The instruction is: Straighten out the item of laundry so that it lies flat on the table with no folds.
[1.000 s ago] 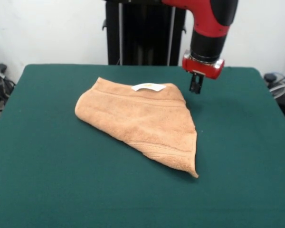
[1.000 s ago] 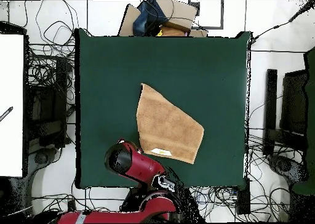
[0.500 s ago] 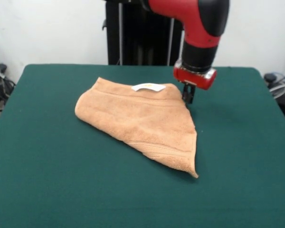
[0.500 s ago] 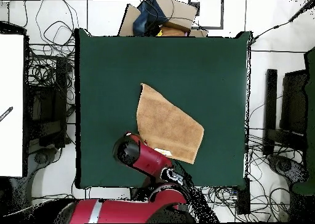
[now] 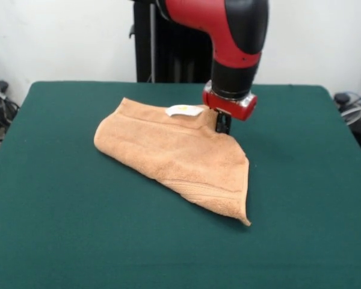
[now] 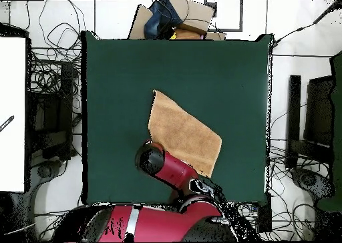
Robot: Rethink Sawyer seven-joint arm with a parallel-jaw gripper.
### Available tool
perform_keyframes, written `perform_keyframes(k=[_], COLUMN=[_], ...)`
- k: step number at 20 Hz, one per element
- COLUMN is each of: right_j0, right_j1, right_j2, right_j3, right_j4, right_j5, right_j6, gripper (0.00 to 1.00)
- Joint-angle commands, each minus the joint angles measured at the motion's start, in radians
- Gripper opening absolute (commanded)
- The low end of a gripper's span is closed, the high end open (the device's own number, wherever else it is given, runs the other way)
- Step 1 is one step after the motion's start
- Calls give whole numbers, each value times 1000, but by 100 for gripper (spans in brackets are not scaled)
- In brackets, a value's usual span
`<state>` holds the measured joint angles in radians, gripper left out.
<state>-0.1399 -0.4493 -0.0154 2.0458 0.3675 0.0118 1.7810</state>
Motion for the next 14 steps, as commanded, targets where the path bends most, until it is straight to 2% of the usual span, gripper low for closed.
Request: perform_keyframes(k=[1,9,14], right_j0=[-31,-12,23], right_j1=[47,137,61], right_j2=[28,28,-1], right_j3=[-117,-182,-171], right_j4=[-25,-21,0], right_j5=[47,0,84], right_j6=[107,128,146], gripper=[0,0,0])
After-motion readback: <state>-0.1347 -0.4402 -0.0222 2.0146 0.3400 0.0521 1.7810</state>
